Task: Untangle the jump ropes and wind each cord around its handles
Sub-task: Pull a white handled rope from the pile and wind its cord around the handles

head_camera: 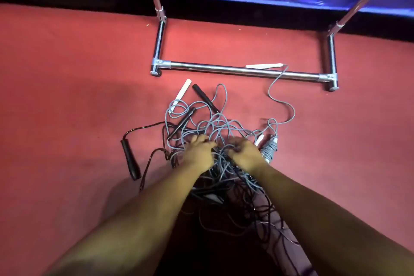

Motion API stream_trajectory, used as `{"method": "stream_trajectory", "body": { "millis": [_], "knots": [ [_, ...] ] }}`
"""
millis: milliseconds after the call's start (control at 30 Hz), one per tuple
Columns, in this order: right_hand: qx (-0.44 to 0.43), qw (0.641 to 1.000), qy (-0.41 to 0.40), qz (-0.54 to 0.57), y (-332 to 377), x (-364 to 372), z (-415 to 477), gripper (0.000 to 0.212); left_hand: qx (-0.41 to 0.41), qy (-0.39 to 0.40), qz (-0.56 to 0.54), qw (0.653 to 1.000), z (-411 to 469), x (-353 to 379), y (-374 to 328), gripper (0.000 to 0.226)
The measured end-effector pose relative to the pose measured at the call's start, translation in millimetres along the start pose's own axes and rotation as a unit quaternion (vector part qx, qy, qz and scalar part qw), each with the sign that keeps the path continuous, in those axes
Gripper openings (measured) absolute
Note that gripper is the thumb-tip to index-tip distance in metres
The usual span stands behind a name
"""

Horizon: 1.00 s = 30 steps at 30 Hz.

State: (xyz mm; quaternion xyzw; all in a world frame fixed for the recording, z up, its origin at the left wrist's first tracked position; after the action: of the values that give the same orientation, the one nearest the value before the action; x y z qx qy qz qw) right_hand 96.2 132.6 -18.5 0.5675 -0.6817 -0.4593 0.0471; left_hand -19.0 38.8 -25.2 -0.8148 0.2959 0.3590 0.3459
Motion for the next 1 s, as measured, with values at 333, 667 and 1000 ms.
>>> {"method": "stream_trajectory", "body": {
  "millis": [333, 667, 1000],
  "knots": [
    [0.006, 0.982, 0.085, -0.167, 50, -29, -34, 0.045, 0.046, 0.075, -0.203, 0.975, -33, -95, -4, 0.013],
    [-0.141, 0.975, 0.145, 0.089, 172, -88, -128, 0.061, 0.159, 0.052, -0.362, 0.917, -118, -263, -97, 0.023],
    [-0.259, 0.947, 0.091, 0.167, 219, -98, -208, 0.023, 0.243, -0.011, -0.654, 0.716, -227, -370, -157, 0.025]
  ]
}}
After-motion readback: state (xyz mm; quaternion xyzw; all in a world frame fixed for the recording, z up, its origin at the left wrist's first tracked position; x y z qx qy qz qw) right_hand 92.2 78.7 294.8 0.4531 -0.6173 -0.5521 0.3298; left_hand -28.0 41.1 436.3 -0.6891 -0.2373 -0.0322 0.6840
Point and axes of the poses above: each hand's wrist, its own z-axis towards the middle knuckle, its own x-axis out of the palm, y = z × x, the point moved 5 cm from there along z, towards the middle knuckle, and after that the axes turned 4 degrees about z, right-handed, at the moved point
